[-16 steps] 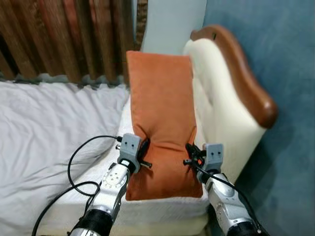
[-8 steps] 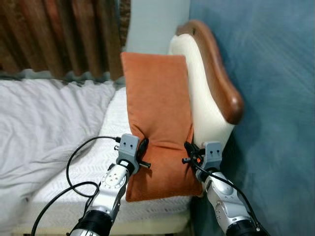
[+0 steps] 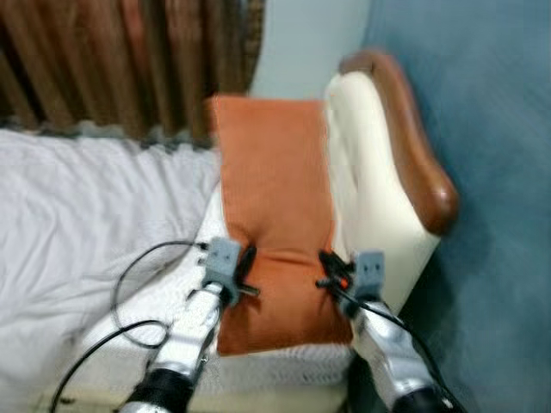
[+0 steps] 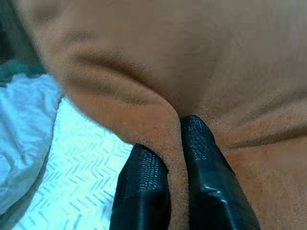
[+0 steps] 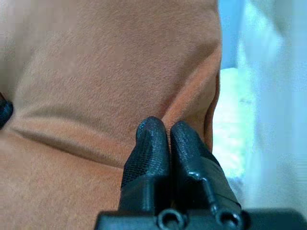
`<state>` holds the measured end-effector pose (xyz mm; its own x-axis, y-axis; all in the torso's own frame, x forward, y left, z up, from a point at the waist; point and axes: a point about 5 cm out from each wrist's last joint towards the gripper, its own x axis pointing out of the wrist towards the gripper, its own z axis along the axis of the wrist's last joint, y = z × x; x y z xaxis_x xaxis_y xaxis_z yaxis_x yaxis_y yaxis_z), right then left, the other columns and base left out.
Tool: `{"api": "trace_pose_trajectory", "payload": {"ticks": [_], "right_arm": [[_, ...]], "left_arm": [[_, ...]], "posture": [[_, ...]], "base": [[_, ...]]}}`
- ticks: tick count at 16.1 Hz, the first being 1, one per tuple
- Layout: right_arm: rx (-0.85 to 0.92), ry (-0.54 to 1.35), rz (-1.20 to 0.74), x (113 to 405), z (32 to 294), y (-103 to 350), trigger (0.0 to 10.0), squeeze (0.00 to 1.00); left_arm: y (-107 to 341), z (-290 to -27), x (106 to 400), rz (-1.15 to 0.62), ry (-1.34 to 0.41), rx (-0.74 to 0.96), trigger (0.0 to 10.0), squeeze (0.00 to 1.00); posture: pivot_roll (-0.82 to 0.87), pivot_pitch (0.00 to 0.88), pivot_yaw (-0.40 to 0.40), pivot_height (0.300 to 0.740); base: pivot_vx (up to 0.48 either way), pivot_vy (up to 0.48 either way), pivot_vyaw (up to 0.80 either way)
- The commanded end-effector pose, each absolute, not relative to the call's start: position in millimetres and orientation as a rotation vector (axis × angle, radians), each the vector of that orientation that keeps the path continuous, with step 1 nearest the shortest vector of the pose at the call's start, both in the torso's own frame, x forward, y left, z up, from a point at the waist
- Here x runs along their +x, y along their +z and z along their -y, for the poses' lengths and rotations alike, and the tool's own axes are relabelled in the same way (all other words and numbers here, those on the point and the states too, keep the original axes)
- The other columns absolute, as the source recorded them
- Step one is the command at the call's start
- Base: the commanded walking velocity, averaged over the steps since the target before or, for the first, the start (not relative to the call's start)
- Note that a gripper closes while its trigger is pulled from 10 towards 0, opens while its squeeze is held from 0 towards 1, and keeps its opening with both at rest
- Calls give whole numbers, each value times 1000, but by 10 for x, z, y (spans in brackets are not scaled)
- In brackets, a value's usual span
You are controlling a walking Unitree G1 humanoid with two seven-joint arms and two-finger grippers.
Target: Clean up the room
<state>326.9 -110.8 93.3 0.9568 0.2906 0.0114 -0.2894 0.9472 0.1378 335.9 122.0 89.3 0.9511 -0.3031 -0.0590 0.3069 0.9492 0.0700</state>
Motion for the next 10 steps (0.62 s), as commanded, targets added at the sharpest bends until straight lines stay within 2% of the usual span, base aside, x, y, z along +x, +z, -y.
{"api": "trace_pose_trajectory", "payload": {"ticks": [1,4,5,10], "right_arm": [[118,115,-12,3233,1635,883,10000,0],[116,138,-13,3217,1612,875,10000,0],[113,139,-17,3212,1607,868,10000,0],[109,168,-34,3128,1649,834,10000,0]], "left_arm": [[1042,-1537,3440,8,-136,55,10000,0],[1029,-1509,3433,5,-145,53,10000,0],[1028,-1505,3432,5,-149,54,10000,0],[1024,-1558,3409,5,-154,65,10000,0]], "posture": [[36,0,-56,740],[34,0,-55,740],[34,0,-56,740],[37,0,-58,740]], "base": [[454,0,0],[459,0,0],[472,0,587],[480,0,0]]}}
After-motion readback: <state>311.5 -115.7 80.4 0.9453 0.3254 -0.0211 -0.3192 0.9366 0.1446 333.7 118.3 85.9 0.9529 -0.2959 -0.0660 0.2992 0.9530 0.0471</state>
